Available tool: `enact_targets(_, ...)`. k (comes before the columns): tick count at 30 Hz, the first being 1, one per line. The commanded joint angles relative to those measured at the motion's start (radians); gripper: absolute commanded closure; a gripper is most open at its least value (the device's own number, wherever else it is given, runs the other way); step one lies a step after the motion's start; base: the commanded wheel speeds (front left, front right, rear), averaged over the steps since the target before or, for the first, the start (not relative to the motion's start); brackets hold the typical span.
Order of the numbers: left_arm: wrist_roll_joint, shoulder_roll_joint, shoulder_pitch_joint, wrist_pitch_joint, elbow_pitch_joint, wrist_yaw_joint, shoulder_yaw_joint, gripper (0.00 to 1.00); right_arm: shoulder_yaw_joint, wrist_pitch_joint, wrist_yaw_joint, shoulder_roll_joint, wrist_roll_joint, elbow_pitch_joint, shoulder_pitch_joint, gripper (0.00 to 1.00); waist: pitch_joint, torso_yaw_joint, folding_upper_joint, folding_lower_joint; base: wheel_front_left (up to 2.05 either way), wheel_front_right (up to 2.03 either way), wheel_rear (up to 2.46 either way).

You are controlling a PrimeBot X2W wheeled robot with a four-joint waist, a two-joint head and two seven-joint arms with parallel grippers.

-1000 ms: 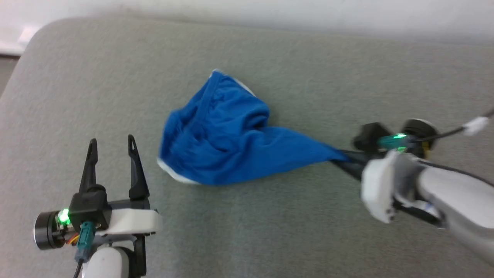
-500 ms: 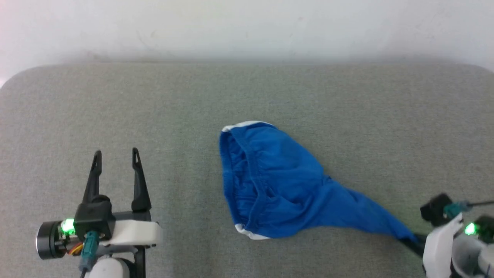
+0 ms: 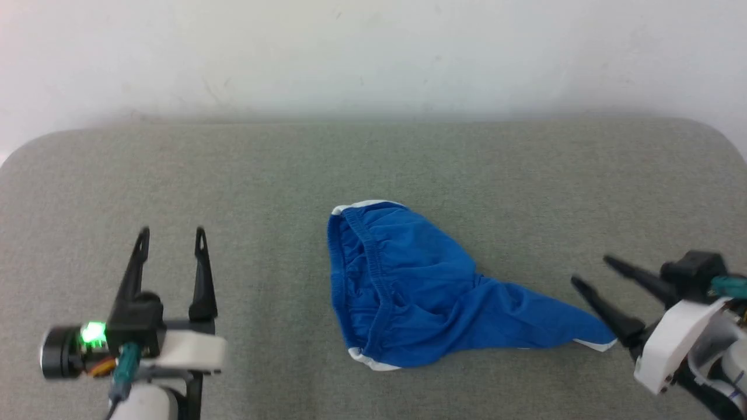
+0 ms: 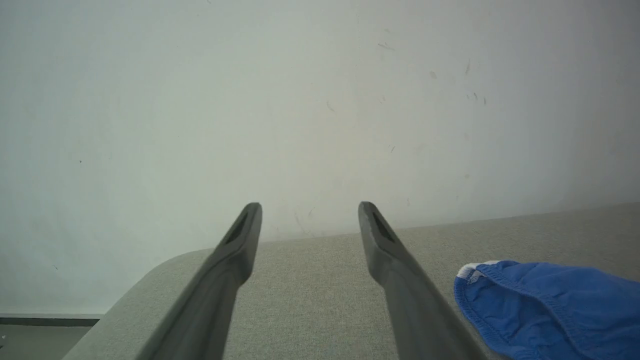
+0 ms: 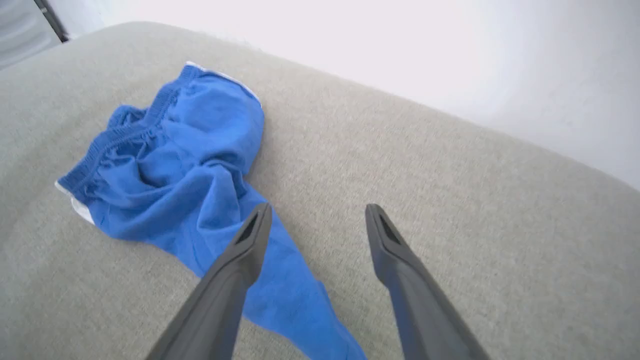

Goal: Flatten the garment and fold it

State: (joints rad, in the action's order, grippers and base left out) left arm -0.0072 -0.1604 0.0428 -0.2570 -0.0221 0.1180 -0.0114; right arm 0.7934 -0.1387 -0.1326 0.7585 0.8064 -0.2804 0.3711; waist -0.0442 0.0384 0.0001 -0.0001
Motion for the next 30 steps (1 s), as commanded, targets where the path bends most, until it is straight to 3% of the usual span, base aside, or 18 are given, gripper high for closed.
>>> enact_targets(1, 0.006, -0.018, 0.038, -0.005, -0.008, -0.016, -0.006, 0.0, -0.042, -0.017, 0.002, -0.006, -0.023, 0.024, -0.026, 0.0, 0.011, -0.012, -0.0001, 0.0001, 0.0, 0.0, 0.0)
enact_targets(7, 0.025, -0.076, 0.178, -0.005, -0.085, -0.089, -0.055, 0.0, -0.278, -0.072, 0.002, -0.079, -0.181, 0.119, -0.12, 0.0, 0.018, -0.021, -0.0001, 0.0001, 0.0, 0.0, 0.0)
enact_targets(13, 0.037, -0.106, 0.382, 0.037, -0.256, -0.199, -0.148, 0.0, -0.496, -0.11, 0.002, -0.253, -0.366, 0.205, -0.226, 0.0, 0.008, -0.027, -0.0001, 0.0001, 0.0, 0.0, 0.0)
enact_targets(18, 0.008, -0.114, 0.568, 0.112, -0.387, -0.242, -0.237, 0.0, -0.647, -0.122, 0.002, -0.414, -0.508, 0.302, -0.276, 0.0, -0.022, -0.042, -0.0001, 0.0001, 0.0, 0.0, 0.0)
enact_targets(23, -0.087, -0.131, 0.727, 0.224, -0.519, -0.248, -0.435, 0.0, -0.747, -0.123, 0.002, -0.551, -0.599, 0.428, -0.299, 0.0, -0.061, -0.067, -0.0001, 0.0001, 0.0, 0.0, 0.0)
enact_targets(30, -0.392, -0.19, 0.929, 0.497, -0.594, -0.248, -0.799, 0.0, -0.77, -0.123, 0.002, -0.63, -0.655, 0.489, -0.315, 0.0, -0.129, -0.109, -0.0001, 0.0001, 0.0, 0.0, 0.0)
